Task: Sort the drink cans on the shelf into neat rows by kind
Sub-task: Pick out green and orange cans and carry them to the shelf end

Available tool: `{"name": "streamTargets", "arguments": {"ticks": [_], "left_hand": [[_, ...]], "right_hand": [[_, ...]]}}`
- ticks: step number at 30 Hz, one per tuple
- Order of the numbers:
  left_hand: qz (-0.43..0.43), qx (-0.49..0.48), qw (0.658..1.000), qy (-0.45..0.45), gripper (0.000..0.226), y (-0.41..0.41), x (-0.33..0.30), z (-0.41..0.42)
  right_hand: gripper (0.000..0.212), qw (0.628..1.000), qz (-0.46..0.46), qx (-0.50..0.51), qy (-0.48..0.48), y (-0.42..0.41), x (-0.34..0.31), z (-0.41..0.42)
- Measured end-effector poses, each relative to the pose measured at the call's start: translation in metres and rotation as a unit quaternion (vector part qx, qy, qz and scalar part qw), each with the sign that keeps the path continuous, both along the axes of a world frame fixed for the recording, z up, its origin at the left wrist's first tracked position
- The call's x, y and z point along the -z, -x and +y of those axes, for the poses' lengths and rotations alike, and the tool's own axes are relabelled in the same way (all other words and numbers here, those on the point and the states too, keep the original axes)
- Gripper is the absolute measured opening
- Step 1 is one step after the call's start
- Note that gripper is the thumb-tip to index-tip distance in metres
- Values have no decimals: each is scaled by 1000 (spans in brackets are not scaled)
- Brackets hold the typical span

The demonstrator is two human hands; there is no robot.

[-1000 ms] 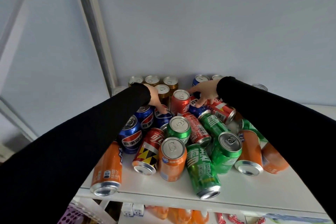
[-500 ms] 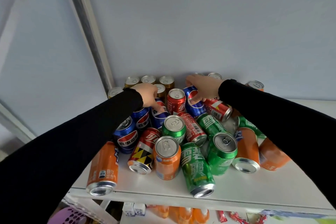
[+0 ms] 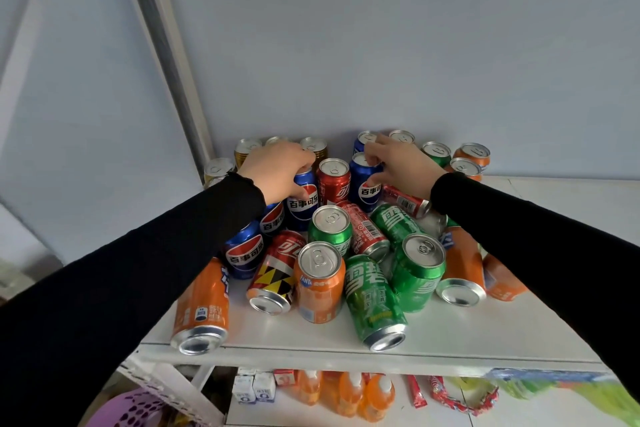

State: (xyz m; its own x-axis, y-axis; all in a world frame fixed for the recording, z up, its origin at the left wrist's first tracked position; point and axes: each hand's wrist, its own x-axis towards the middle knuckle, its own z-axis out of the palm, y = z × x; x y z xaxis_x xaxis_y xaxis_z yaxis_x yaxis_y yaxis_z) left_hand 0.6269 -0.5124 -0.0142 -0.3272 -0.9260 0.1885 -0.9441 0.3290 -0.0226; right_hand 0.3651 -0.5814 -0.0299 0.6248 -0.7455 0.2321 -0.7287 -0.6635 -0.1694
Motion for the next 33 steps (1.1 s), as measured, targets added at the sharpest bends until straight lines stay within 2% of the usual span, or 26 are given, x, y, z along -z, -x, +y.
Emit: {"name": "streamTargets", "arguments": {"ticks": [4, 7, 10, 14, 17, 19, 23, 26, 30, 33], "left_hand": [[-29, 8, 999, 20, 41, 2, 5, 3], [-5, -3, 1000, 4, 37, -2, 7, 2], [47, -4, 999, -10, 30, -9, 6, 3], [67, 58, 996, -11, 39, -12, -4, 26], [-1, 94, 994, -50, 39, -15, -8, 45], [-58, 100, 988, -99, 44, -18, -7, 50], [-134, 112, 970, -169, 59, -15, -4, 51], [-196, 88, 953, -212, 61, -7, -1, 50], [-218, 45, 941, -256, 60, 4, -1, 51], [-207, 35, 944, -256, 56, 7, -5, 53]], "right_hand": [[31, 1000, 13, 9, 20, -2, 3, 8], [23, 999, -5, 19, 25, 1, 5, 10], [19, 998, -60, 31, -8, 11, 1, 14], [22, 988, -110, 72, -79, 30, -6, 21], [17, 979, -46, 77, -180, 41, -4, 26], [21, 967, -12, 75, -245, 44, 1, 27], [46, 945, 25, 65, -320, 41, 8, 28], [57, 932, 32, 70, -355, 38, 7, 29], [71, 912, 48, 73, -402, 37, 1, 32], [65, 913, 34, 78, -400, 34, 0, 36]]}}
